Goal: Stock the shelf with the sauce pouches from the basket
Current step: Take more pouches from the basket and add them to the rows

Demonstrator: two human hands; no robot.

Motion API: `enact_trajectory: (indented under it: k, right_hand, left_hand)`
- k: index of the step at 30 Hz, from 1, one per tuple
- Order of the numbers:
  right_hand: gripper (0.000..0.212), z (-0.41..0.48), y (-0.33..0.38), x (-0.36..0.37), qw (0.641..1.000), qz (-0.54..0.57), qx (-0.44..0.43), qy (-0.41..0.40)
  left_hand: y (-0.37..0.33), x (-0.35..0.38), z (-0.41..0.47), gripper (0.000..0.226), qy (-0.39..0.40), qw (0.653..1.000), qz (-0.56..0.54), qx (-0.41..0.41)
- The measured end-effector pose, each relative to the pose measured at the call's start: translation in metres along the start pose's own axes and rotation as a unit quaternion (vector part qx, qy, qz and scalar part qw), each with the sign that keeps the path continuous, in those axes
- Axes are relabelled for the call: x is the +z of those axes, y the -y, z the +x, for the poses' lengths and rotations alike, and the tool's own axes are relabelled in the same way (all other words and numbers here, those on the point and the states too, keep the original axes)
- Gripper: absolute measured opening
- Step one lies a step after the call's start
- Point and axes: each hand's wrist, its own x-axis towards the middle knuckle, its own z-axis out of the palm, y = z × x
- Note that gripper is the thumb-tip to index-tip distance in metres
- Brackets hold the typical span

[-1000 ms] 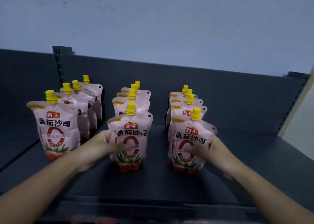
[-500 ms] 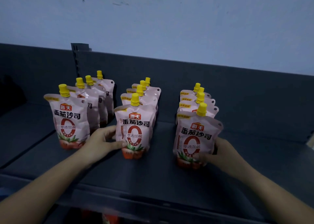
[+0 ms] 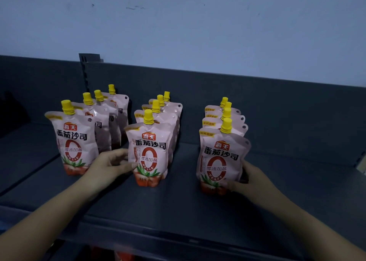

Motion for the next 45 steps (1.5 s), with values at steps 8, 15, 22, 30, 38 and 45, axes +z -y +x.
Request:
enact_trajectory:
  k: [8, 15, 22, 30, 38, 45]
  right_hand:
    - [0.041, 0.004, 0.003, 0.003, 1.0, 0.014, 0.001, -0.001]
    - [0.031, 0.0, -0.002, 0.001, 0.997, 0.078, 0.023, 0.013]
    - [0.018, -0.008, 0.007, 0.007, 0.983, 0.17, 0.045, -0.044]
    - [0.018, -0.03, 0.052, 0.01, 0.962, 0.257, -0.061, -0.067]
    - [0.077, -0.042, 0.044, -0.004, 0.981, 0.08, -0.178, 0.017]
    - [0.069, -0.047, 0.044, 0.015, 0.978, -0.01, -0.199, -0.062]
  left_hand:
    - [-0.001, 0.002, 0.002, 0.026, -0.077, 0.997, 0.015, 0.018]
    - [-0.003, 0.002, -0.001, 0.016, -0.086, 0.996, -0.008, -0.027]
    - [-0.04, 0.054, -0.056, 0.014, -0.138, 0.95, 0.155, 0.234]
    - [-0.063, 0.126, -0.066, 0.101, 0.126, 0.975, 0.006, 0.185]
    - [-0.076, 0.126, -0.051, 0.094, 0.139, 0.976, -0.064, 0.157]
    - [-0.066, 0.135, -0.063, 0.08, 0.069, 0.975, 0.006, 0.213]
